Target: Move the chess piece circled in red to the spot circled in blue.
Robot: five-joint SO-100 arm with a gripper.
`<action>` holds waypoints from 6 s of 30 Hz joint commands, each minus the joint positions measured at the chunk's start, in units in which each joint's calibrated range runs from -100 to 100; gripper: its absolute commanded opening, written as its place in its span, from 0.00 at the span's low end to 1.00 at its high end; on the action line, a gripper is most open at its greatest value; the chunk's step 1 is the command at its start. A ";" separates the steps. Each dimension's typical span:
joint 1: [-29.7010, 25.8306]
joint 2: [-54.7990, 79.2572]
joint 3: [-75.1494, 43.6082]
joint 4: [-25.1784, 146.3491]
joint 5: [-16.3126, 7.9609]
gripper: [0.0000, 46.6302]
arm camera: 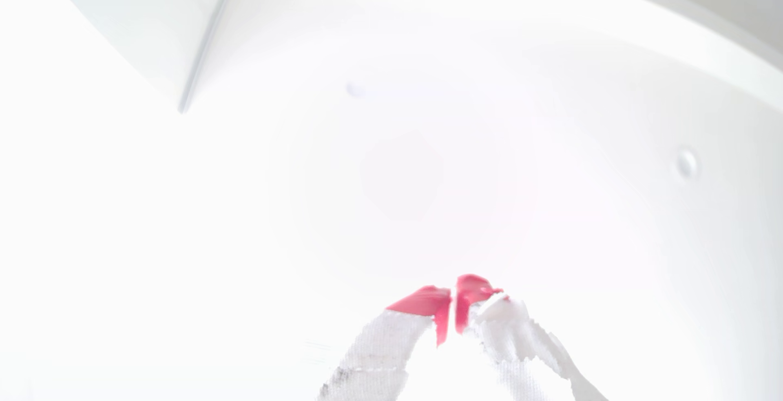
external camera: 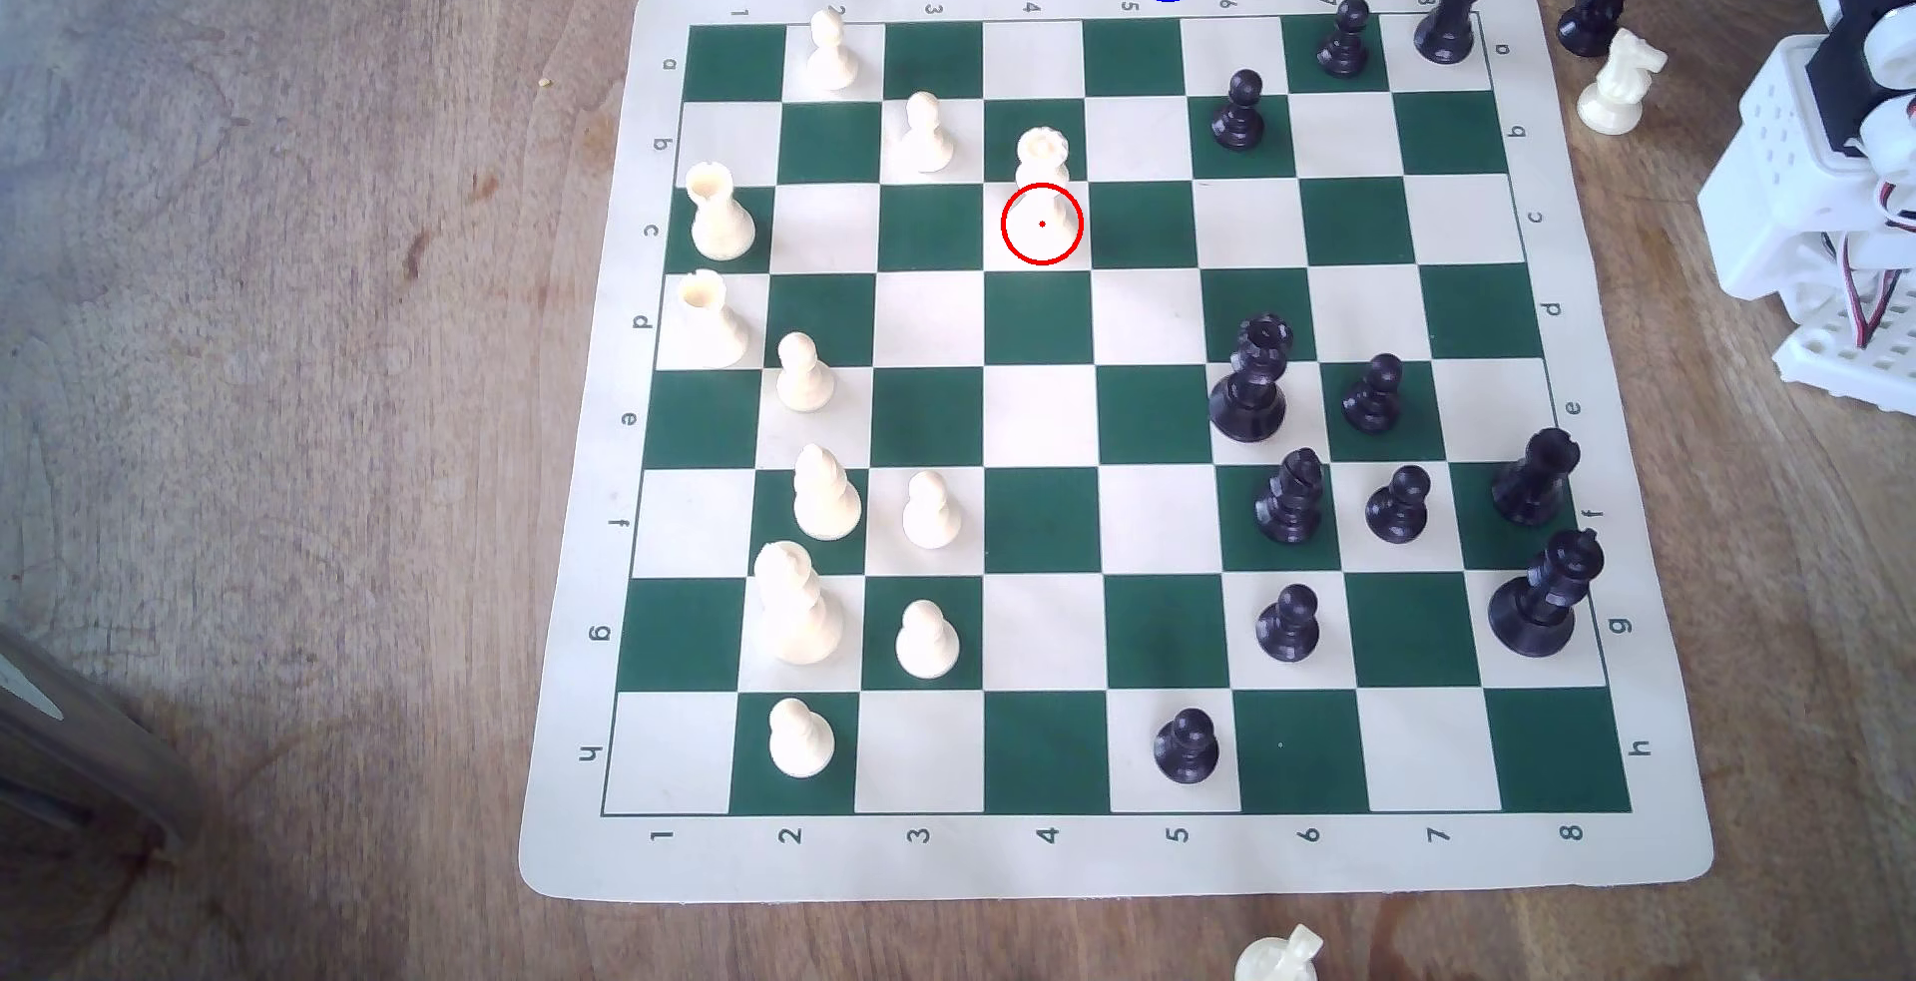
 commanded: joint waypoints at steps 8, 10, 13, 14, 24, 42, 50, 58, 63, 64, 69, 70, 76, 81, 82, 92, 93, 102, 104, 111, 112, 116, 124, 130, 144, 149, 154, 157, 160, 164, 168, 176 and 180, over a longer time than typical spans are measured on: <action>0.20 0.06 0.81 -1.35 -0.05 0.00; 0.20 0.06 0.81 -1.35 -0.05 0.00; 0.20 0.06 0.81 -1.35 -0.05 0.00; 0.20 0.06 0.81 -1.35 -0.05 0.00; 0.20 0.06 0.81 -1.35 -0.20 0.00; -8.41 0.06 0.90 57.05 8.79 0.08; 4.34 0.82 -15.14 115.11 -3.47 0.10; 2.00 17.37 -33.91 140.09 -8.21 0.25; 1.61 35.96 -46.78 142.30 -9.13 0.39; 1.61 39.19 -49.05 143.29 -9.13 0.40; 1.29 57.53 -67.91 155.33 -9.18 0.35; 2.00 61.94 -72.26 157.29 -9.18 0.34; 4.03 70.43 -74.80 148.77 -10.26 0.40; 4.66 77.56 -75.52 142.96 -10.26 0.42; 4.81 78.58 -75.71 142.22 -10.31 0.42; 7.94 86.81 -76.16 137.88 -10.21 0.39; 8.02 87.07 -75.98 137.88 -10.16 0.39; 7.08 88.26 -75.61 139.03 -10.45 0.34; 6.77 88.26 -76.16 139.03 -10.55 0.35; 5.75 89.87 -76.97 138.29 -11.14 0.37; 5.83 89.95 -77.07 138.21 -11.18 0.37; 6.14 90.38 -76.97 138.13 -11.33 0.38; 6.38 90.63 -76.34 137.39 -12.11 0.37; 5.99 91.48 -76.79 136.82 -12.50 0.37; 4.42 91.99 -77.52 137.39 -12.31 0.01; 4.11 91.65 -77.97 137.55 -12.55 0.01; 4.50 89.02 -82.14 141.81 -12.36 0.01; 5.36 86.81 -87.31 147.79 -11.67 0.01; 7.08 82.31 -90.66 153.93 -9.87 0.01; 12.32 74.25 -88.31 158.68 -6.94 0.01; 21.08 69.83 -82.60 154.51 -4.05 0.01; 28.59 76.29 -74.71 145.17 -1.37 0.01; 29.06 78.58 -71.26 142.39 -1.12 0.01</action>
